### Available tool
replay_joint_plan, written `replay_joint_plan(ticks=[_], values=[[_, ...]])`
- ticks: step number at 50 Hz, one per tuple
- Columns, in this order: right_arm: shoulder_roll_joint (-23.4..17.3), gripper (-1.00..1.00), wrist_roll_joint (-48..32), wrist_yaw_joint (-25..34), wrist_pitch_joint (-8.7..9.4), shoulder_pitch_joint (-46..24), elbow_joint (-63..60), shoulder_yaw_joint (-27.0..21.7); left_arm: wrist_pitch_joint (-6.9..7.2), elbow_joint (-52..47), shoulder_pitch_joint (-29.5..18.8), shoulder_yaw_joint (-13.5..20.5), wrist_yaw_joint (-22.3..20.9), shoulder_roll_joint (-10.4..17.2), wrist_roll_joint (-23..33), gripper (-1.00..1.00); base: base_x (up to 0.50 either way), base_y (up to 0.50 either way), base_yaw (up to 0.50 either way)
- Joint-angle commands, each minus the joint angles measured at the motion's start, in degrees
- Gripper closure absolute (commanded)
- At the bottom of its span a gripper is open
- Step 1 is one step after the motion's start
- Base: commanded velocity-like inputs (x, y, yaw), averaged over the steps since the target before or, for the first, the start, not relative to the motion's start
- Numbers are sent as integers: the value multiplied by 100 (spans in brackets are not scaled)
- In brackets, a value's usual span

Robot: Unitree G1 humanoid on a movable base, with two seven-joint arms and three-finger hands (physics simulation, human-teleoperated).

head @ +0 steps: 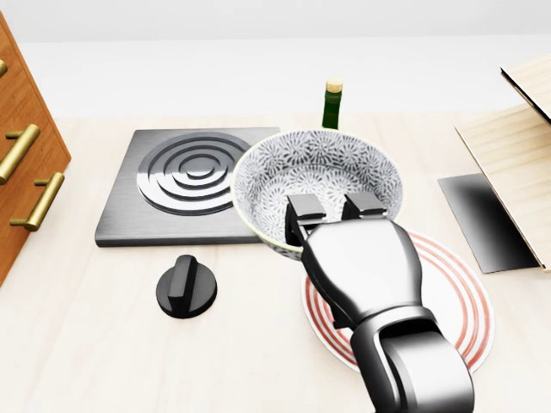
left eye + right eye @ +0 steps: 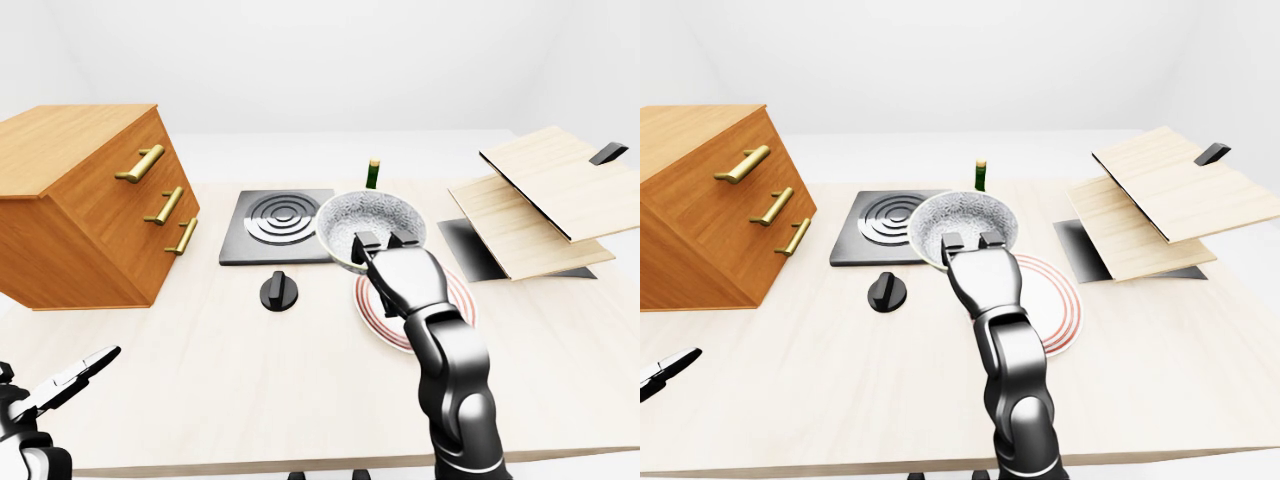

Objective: Pick up the akita bowl and put it on the plate.

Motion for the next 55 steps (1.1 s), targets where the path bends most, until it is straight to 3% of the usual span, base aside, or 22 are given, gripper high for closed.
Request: replay_joint_plan(ticks=[1, 27, 39, 55], values=[[-143, 100, -60, 0, 0, -27, -9, -213, -38, 48, -11, -21, 1, 1, 11, -100, 0, 0, 0], [-394, 100, -58, 0, 0, -171, 77, -613, -44, 46, -2, -31, 2, 8, -10, -100, 0, 0, 0], [-515, 100, -12, 0, 0, -97, 152, -757, -169, 195, -17, -63, 8, 34, -14, -100, 0, 0, 0], [-684, 100, 74, 0, 0, -127, 341, -963, -36, 30, 17, -28, -5, 4, -29, -100, 0, 0, 0]])
